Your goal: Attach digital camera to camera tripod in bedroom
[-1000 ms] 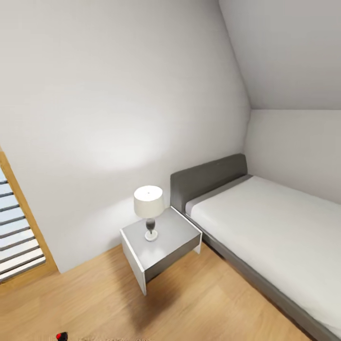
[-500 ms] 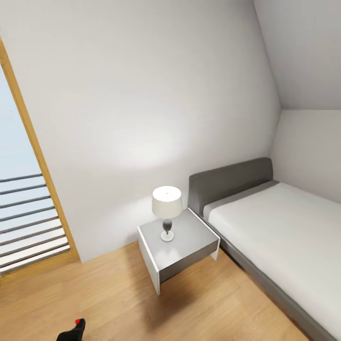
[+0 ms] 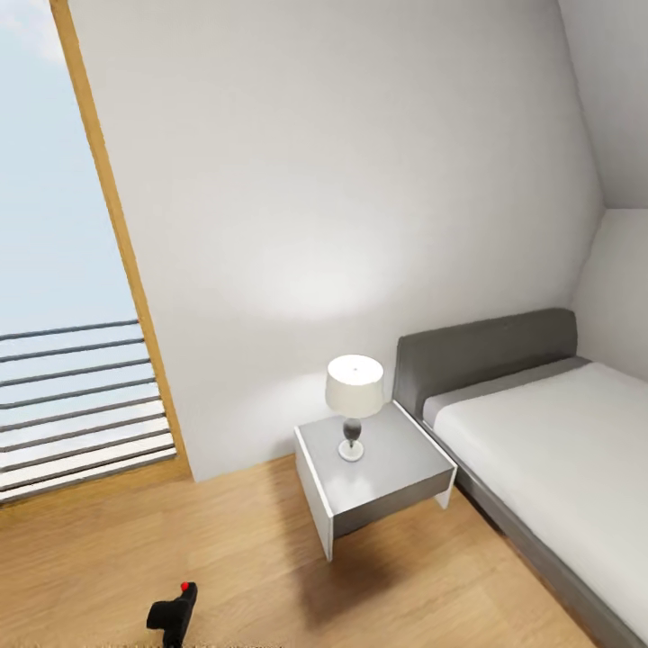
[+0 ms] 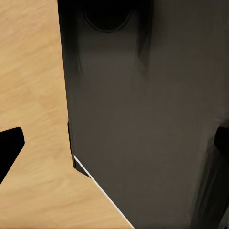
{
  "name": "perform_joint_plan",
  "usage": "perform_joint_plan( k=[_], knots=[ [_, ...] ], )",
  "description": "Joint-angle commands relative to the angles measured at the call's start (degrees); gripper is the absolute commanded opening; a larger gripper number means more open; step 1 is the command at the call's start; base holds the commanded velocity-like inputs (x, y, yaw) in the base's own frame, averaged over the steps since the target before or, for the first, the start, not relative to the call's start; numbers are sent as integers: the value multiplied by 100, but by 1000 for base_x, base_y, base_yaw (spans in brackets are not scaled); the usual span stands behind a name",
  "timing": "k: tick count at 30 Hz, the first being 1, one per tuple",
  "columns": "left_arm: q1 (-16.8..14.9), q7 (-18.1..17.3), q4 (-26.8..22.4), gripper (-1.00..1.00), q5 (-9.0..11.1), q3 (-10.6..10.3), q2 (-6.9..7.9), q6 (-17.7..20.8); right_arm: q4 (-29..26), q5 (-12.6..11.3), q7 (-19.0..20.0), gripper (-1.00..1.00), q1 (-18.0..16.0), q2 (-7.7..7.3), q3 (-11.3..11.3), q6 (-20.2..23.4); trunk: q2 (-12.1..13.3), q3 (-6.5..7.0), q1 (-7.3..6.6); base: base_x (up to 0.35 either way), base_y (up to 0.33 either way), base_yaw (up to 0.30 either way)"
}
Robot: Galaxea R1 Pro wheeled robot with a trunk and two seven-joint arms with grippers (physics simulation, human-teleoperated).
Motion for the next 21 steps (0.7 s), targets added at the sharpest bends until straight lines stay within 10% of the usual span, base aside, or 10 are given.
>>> perform_joint_plan(
  k=[1,21],
  knots=[
    [4,1,-12,100,2,-1,0,2,6,-2,-2,100,-3,0,1,-19,-2,-5,0,1,0,285],
    [4,1,-12,100,2,-1,-9,3,8,-2,-2,100,-3,0,1,-19,-2,-5,0,0,0,285]
  ],
)
